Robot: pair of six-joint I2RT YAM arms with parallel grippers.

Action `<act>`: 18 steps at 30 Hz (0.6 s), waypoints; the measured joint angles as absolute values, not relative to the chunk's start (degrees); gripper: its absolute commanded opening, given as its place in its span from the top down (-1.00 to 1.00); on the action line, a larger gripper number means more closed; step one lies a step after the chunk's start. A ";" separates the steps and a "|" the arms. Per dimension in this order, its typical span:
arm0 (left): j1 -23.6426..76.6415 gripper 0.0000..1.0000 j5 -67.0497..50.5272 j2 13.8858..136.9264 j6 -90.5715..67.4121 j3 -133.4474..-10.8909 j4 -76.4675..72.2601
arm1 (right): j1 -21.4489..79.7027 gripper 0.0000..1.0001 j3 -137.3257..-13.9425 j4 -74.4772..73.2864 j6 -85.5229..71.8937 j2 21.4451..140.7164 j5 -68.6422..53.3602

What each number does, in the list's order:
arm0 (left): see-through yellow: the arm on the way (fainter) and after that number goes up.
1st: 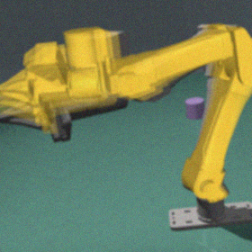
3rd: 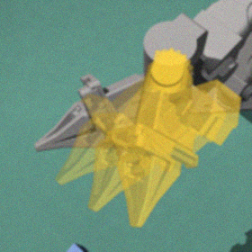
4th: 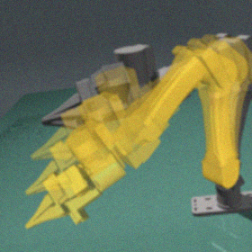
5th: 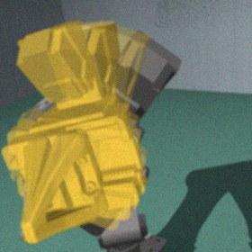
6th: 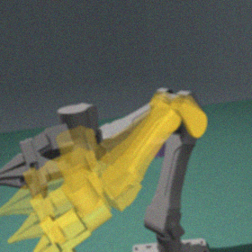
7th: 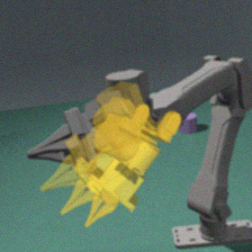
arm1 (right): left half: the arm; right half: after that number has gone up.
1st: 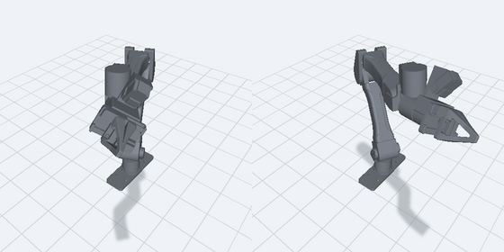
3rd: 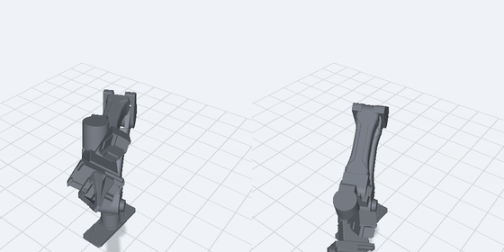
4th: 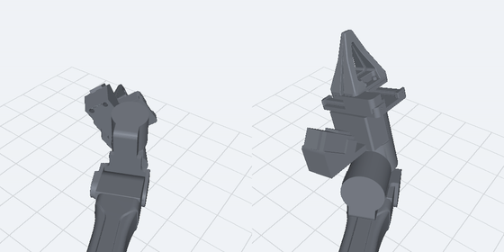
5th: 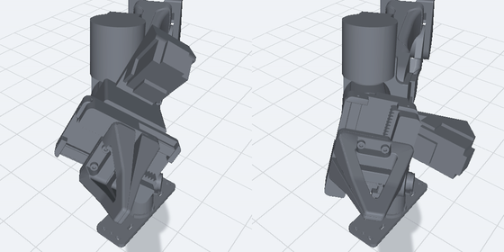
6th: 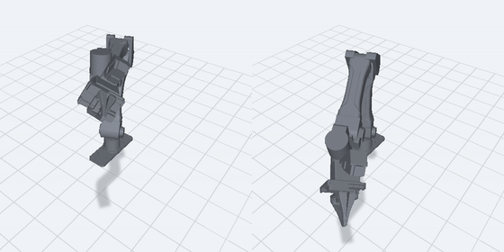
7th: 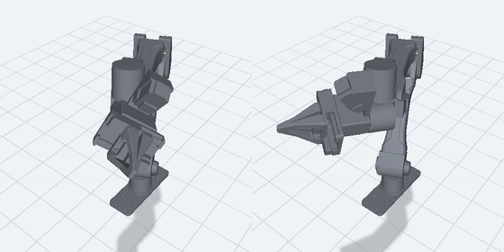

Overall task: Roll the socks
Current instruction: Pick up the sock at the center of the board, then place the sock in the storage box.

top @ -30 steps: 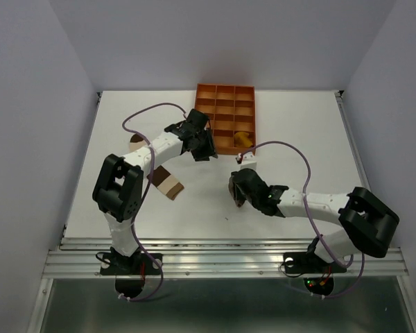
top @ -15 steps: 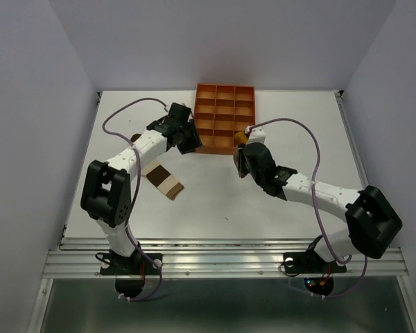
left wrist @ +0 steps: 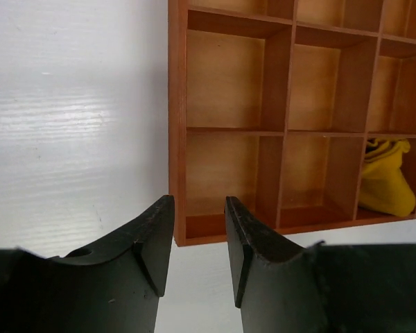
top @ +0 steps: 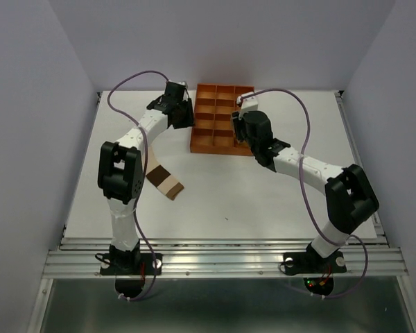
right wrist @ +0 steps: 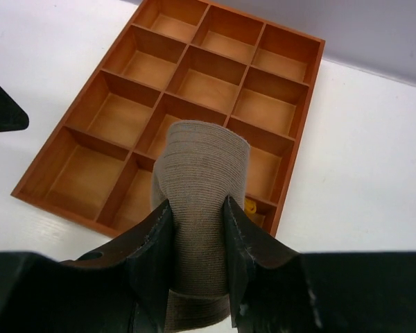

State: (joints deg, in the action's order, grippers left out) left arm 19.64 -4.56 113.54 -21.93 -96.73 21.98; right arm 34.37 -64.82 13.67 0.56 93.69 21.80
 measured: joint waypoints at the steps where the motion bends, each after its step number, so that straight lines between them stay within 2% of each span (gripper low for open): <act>1: 19.42 0.09 -4.82 115.07 -20.03 -98.19 22.28 | 34.09 0.98 -65.52 13.76 1.28 94.59 21.04; 9: 18.52 0.10 -4.49 126.78 -15.46 -111.61 25.28 | 32.27 0.99 -69.91 13.96 4.19 100.73 18.15; 18: 16.47 0.12 -6.83 134.21 -14.52 -122.45 27.27 | 31.88 0.99 -73.23 14.76 7.31 106.17 15.35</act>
